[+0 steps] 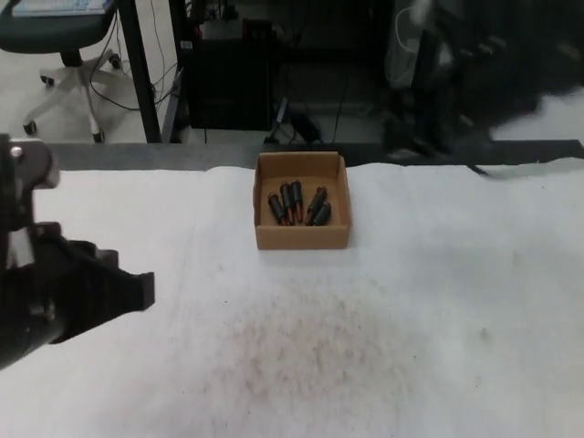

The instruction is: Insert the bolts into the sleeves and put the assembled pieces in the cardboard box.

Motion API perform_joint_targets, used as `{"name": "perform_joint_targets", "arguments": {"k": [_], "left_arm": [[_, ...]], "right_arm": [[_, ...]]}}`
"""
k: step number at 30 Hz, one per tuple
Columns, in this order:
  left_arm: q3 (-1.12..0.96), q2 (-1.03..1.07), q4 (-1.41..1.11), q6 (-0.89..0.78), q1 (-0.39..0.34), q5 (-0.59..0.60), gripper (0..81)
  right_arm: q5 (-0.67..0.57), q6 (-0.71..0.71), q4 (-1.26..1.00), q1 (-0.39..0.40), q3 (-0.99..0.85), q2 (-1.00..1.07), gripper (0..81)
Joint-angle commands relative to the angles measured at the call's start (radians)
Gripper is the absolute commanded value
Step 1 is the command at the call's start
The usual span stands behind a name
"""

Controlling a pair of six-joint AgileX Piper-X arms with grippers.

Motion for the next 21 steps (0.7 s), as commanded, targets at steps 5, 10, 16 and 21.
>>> {"name": "perform_joint_targets", "arguments": {"k": [5,10,16,21], "left_arm": [[0.086,-0.167,0.069,-0.051,0.0,-0.015,0.3],[0.219,-0.312,0.064,-0.108,0.0,-0.034,0.3],[0.309,-0.437,-0.005,-0.093,0.0,-0.097,0.3],[0.313,-0.457,-0.015,-0.1,0.0,-0.089,0.3]], "right_arm": [[0.015,0.02,-0.216,-0.068,0.521,-0.567,0.8],[0.024,0.004,-0.265,-0.078,0.713,-0.874,0.8],[0.069,-0.012,-0.263,-0.078,0.818,-1.038,0.8],[0.069,-0.012,-0.263,-0.078,0.843,-1.06,0.8]]}}
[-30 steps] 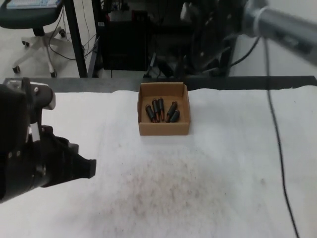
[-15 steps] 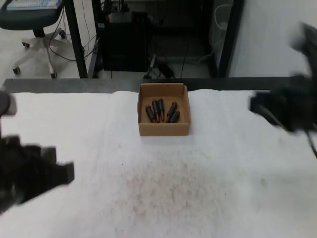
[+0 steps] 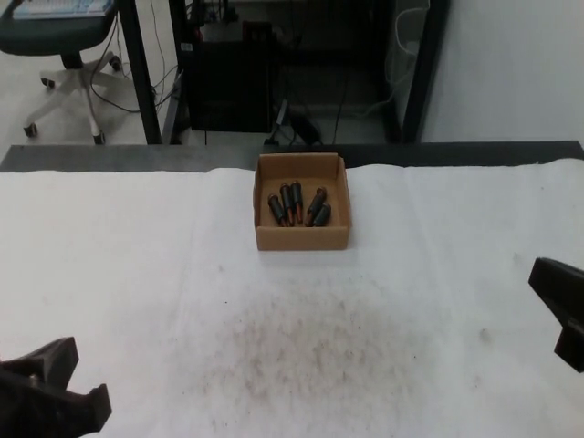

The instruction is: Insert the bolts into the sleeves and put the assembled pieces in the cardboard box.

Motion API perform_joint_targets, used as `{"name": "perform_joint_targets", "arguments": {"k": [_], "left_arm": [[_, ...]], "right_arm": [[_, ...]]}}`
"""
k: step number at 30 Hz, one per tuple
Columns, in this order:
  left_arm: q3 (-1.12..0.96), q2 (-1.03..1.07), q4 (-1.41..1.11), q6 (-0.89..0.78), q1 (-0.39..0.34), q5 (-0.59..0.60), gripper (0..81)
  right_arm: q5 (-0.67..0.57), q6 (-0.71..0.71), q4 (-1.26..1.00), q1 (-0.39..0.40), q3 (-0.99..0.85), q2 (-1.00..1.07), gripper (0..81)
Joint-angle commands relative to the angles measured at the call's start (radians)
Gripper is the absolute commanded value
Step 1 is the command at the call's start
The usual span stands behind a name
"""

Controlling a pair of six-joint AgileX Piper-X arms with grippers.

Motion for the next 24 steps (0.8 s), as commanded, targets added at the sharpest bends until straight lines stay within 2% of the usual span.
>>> {"name": "perform_joint_targets", "arguments": {"k": [1,24], "left_arm": [[0.0,-0.008,-0.014,-0.008,0.0,-0.013,0.3],[0.044,-0.008,-0.01,-0.008,0.0,-0.013,0.3]], "right_arm": [[0.01,-0.009,-0.013,-0.003,0.001,-0.008,0.8],[0.01,-0.009,-0.015,-0.003,0.011,-0.008,0.8]]}}
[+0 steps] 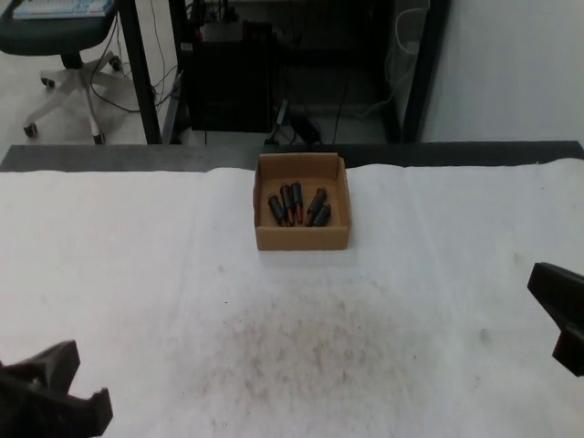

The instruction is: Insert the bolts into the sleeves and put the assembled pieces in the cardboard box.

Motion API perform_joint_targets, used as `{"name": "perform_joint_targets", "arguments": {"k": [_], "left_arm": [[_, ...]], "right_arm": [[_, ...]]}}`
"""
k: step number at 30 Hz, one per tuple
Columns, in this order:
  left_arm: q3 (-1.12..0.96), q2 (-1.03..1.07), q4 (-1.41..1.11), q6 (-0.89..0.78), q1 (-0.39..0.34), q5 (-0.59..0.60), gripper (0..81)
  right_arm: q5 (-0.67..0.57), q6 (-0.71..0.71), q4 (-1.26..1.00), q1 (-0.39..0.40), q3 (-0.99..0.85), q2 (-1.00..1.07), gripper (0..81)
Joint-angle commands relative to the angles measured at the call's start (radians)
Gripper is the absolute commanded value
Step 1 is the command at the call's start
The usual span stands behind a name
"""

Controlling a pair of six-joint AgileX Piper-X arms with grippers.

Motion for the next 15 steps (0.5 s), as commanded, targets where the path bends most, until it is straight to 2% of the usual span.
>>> {"name": "perform_joint_targets", "arguments": {"k": [1,5,13,15], "left_arm": [[0.033,-0.01,-0.006,-0.008,0.0,-0.013,0.3],[0.092,-0.065,-0.028,-0.008,0.0,-0.013,0.3],[0.234,-0.298,-0.036,-0.008,0.0,-0.013,0.3],[0.236,-0.301,-0.038,-0.008,0.0,-0.013,0.3]], "right_arm": [[0.008,-0.009,-0.019,-0.003,0.02,-0.008,0.8],[0.008,-0.009,-0.099,-0.003,0.098,-0.008,0.8],[0.008,-0.009,-0.526,-0.003,0.293,-0.008,0.8],[0.007,-0.009,-0.511,-0.003,0.293,-0.008,0.8]]}}
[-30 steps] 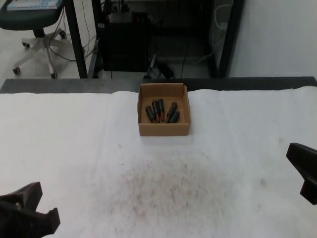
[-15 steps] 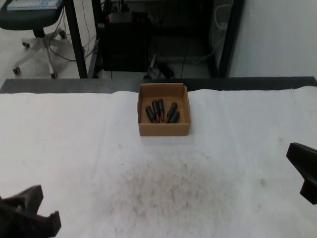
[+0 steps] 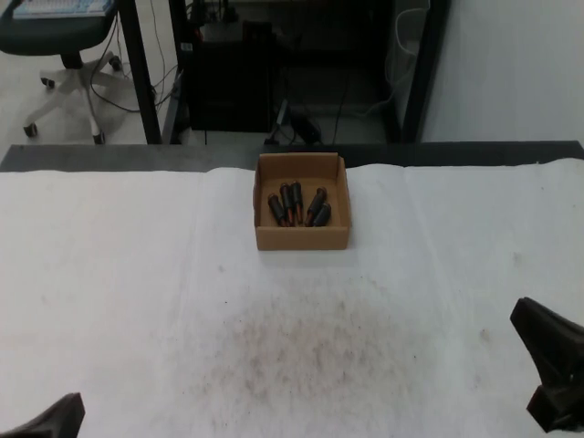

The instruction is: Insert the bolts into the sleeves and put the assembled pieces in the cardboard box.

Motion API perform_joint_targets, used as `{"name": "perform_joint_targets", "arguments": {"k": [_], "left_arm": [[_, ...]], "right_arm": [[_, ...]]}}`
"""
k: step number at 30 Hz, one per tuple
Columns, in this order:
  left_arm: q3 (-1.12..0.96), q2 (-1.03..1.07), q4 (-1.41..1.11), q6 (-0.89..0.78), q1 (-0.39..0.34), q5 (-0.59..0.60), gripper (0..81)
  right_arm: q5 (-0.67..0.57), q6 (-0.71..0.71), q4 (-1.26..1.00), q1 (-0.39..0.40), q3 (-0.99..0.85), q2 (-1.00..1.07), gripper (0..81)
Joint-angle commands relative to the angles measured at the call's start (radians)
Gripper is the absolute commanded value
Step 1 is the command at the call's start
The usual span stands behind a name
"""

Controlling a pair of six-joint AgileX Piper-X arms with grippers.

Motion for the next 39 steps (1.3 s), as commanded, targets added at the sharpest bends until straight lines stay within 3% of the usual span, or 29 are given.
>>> {"name": "perform_joint_targets", "arguments": {"k": [1,9,34,39], "left_arm": [[0.017,-0.029,-0.005,-0.008,0.003,-0.013,0.3],[0.017,-0.029,0.094,-0.008,0.003,-0.01,0.3],[0.017,-0.029,0.094,-0.008,0.003,-0.007,0.3],[0.017,-0.029,0.094,-0.008,0.003,-0.007,0.3]], "right_arm": [[0.004,-0.009,-0.051,-0.003,-0.002,-0.008,0.8],[0.003,-0.009,-0.009,-0.003,-0.002,-0.008,0.8],[0.003,-0.009,0.464,-0.003,-0.002,-0.008,0.8],[0.003,-0.009,0.464,-0.003,-0.002,-0.008,0.8]]}}
